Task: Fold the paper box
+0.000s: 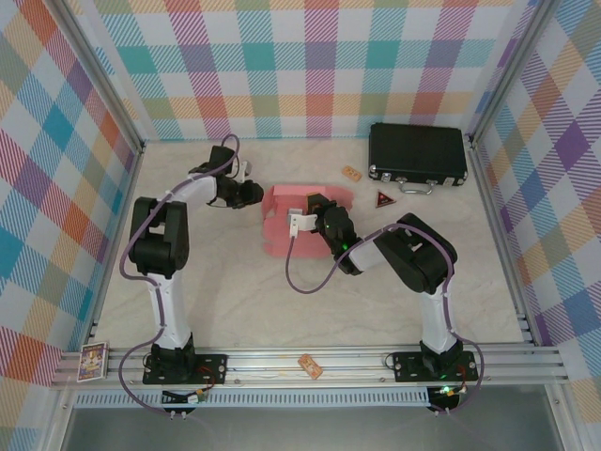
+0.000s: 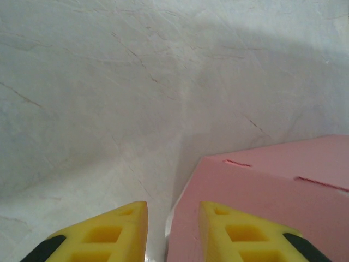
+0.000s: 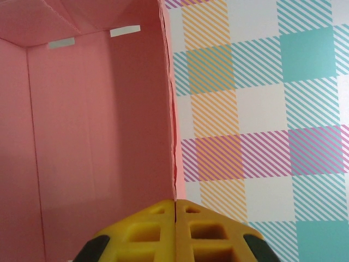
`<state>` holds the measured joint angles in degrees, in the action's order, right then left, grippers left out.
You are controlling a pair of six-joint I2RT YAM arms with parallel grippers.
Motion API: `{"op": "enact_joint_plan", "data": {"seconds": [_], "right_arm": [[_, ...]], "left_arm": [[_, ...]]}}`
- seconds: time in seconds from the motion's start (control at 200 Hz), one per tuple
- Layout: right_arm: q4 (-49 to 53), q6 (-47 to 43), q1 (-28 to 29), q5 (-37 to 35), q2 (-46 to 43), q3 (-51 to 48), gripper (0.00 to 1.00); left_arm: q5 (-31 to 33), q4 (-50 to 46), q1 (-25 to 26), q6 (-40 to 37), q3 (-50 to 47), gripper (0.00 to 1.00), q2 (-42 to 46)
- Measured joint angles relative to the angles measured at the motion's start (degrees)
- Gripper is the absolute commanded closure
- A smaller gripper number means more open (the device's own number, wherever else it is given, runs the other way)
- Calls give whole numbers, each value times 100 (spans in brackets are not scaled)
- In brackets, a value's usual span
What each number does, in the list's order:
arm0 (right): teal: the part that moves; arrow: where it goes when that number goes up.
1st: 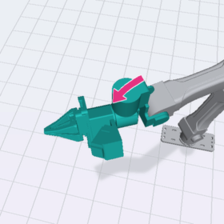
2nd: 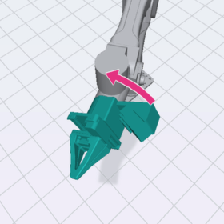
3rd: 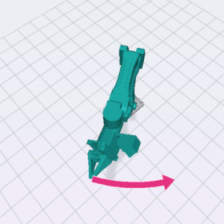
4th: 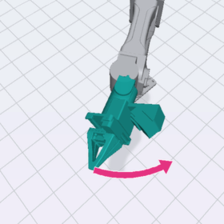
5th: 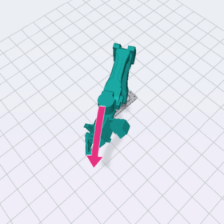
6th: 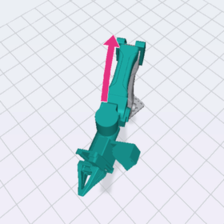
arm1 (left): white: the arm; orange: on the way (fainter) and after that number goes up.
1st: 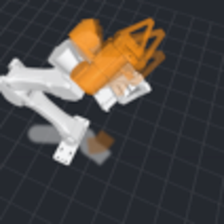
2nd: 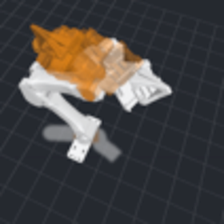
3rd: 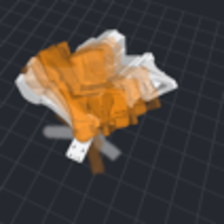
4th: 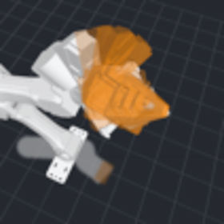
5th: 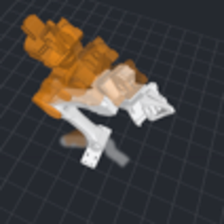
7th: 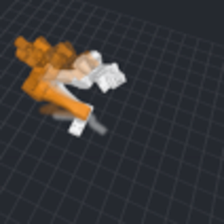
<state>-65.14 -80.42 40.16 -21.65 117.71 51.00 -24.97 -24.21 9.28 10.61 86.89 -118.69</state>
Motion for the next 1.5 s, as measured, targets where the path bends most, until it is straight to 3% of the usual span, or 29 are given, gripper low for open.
{"op": "enact_joint_plan", "data": {"seconds": [0.285, 0.725, 1.499], "right_arm": [[-50, -2, 0, -26, 50, 11, 100], [-74, -2, 4, -48, 122, 133, 100], [212, 0, 4, -133, 149, 356, 100]], "left_arm": [[-20, 11, 7, 0, -341, 69, 398], [713, 59, 7, 334, -1008, 67, 723], [-310, 511, 28, 422, -1132, 67, 723]]}}
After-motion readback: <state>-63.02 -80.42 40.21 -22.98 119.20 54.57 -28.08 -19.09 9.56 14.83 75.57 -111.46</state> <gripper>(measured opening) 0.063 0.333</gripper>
